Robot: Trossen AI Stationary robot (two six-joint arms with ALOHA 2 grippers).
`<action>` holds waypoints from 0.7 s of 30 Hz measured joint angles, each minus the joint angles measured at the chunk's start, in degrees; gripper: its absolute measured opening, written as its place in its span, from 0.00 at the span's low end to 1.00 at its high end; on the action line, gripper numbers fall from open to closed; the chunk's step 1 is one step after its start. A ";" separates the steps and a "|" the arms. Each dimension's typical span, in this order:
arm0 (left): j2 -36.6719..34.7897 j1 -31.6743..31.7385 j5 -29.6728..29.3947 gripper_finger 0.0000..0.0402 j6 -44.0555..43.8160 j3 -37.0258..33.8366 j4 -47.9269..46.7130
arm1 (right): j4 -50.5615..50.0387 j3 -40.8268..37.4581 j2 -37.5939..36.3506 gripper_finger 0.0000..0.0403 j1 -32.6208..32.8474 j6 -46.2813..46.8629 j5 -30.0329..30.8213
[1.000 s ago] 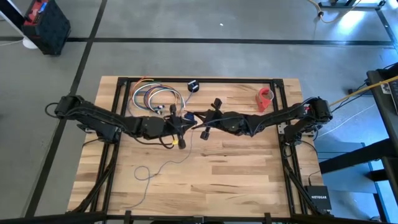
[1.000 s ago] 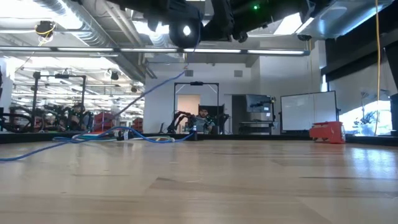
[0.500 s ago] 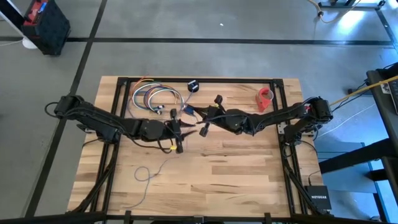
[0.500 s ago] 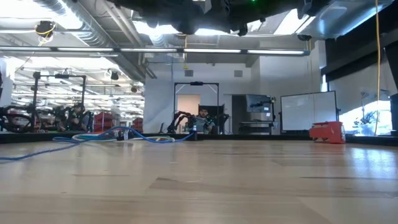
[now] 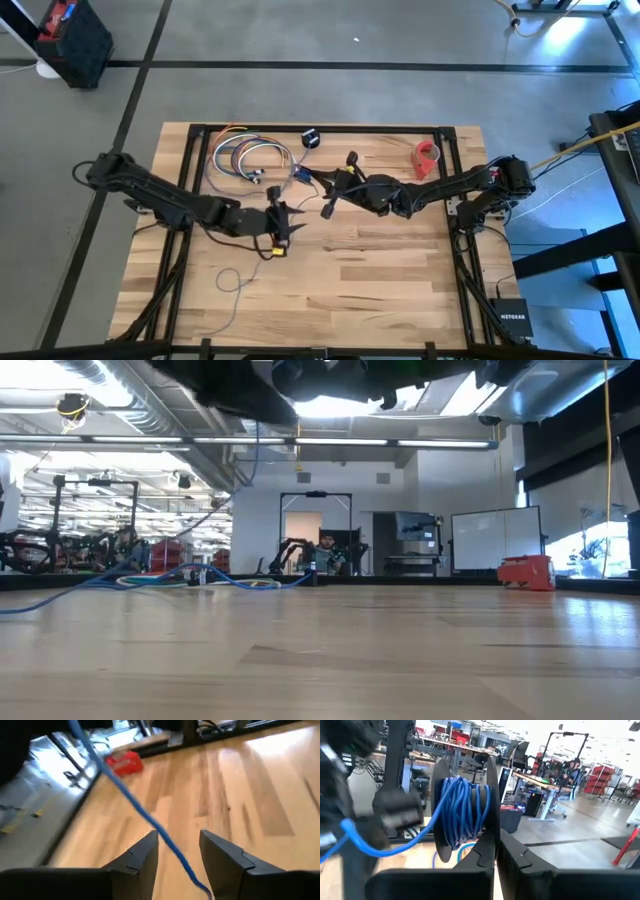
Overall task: Coil cords
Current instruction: Coil the blue wire onto the spool
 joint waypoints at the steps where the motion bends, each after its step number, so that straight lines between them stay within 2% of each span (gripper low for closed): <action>1: -0.49 -0.64 -2.18 0.34 0.50 1.53 -1.84 | 0.36 -0.01 0.00 0.02 0.01 -0.45 -0.02; 5: -1.98 -3.15 -8.35 0.33 3.02 7.52 -8.29 | 0.59 -0.03 0.00 0.01 0.02 -1.67 -0.04; 9: -1.91 -4.23 -8.98 0.33 3.26 11.93 -12.79 | 0.51 -0.05 0.02 0.02 0.02 -1.67 -0.06; 21: -1.65 -0.30 -8.68 0.33 -4.08 12.24 -15.11 | -0.57 -0.05 0.04 0.02 0.04 -1.91 -0.10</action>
